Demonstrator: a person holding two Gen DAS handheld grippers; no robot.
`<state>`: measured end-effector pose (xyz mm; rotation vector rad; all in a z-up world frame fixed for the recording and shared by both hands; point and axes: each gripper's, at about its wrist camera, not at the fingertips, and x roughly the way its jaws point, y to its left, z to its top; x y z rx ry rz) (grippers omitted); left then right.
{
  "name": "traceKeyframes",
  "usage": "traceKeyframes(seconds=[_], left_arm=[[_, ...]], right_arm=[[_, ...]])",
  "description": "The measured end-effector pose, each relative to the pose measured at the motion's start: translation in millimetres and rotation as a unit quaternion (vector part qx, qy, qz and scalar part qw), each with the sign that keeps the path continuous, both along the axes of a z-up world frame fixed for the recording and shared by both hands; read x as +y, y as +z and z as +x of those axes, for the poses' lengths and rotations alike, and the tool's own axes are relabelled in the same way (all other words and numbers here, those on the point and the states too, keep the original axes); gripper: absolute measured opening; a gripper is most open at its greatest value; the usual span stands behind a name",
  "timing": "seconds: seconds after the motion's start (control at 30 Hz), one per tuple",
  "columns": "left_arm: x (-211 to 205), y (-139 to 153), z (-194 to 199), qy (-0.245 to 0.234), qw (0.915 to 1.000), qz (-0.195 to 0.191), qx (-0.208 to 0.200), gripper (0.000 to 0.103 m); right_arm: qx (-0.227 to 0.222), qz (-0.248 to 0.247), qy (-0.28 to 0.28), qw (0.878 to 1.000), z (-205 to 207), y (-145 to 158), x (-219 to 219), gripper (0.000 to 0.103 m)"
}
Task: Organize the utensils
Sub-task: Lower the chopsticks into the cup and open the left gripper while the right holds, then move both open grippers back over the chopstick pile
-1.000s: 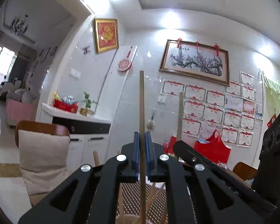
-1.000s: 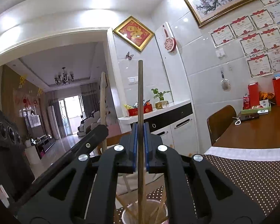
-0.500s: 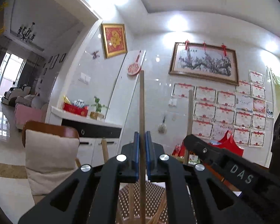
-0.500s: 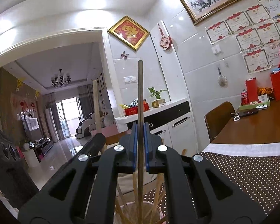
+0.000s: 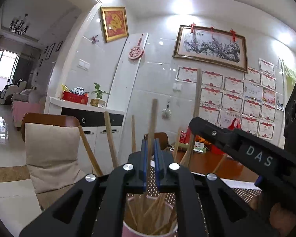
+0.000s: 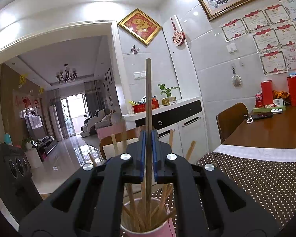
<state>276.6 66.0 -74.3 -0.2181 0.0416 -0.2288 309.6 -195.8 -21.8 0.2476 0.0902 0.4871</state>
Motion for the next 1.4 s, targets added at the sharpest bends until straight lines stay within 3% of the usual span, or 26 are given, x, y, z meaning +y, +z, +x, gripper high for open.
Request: traceKeyframes(seconds=[0.07, 0.27, 0.33, 0.7, 0.73, 0.77, 0.8, 0.83, 1.0, 1.2, 1.4], left_arm=[[2, 0, -5, 0.001, 1.0, 0.001, 0.002, 0.02], [8, 5, -15, 0.005, 0.9999, 0.003, 0.015, 0.023], [12, 7, -18, 0.008, 0.9998, -0.002, 0.02, 0.029], [20, 11, -35, 0.025, 0.9987, 0.004, 0.045, 0.042], [21, 11, -38, 0.027, 0.9986, 0.004, 0.046, 0.044], [23, 12, -42, 0.031, 0.9984, 0.003, 0.047, 0.045], [25, 13, -45, 0.032, 0.9984, 0.002, 0.046, 0.047], [28, 13, -48, 0.036, 0.9984, -0.002, 0.045, 0.049], [33, 19, -64, 0.038, 0.9984, -0.002, 0.042, 0.06], [23, 22, -85, 0.022, 0.9985, 0.023, 0.044, 0.068], [-5, 7, -83, -0.029, 0.9906, 0.067, 0.115, 0.069]], right_arm=[[0.005, -0.001, 0.0, 1.0, -2, -1, -1, 0.007], [0.019, -0.015, 0.002, 1.0, -9, -8, 0, 0.007], [0.025, -0.019, 0.003, 1.0, -11, -11, 1, 0.007], [0.066, -0.04, 0.016, 0.997, -22, -26, 8, 0.008], [0.069, -0.039, 0.012, 0.997, -24, -27, 7, 0.01], [0.07, -0.037, 0.01, 0.997, -26, -27, 6, 0.022], [0.07, -0.033, 0.008, 0.997, -30, -27, 4, 0.046], [0.068, -0.029, 0.005, 0.997, -32, -26, 2, 0.053], [0.057, -0.033, 0.001, 0.998, -51, -19, -9, 0.056], [0.034, -0.064, -0.037, 0.997, -82, -14, -34, 0.071], [0.071, -0.1, -0.089, 0.989, -94, -31, -67, 0.073]])
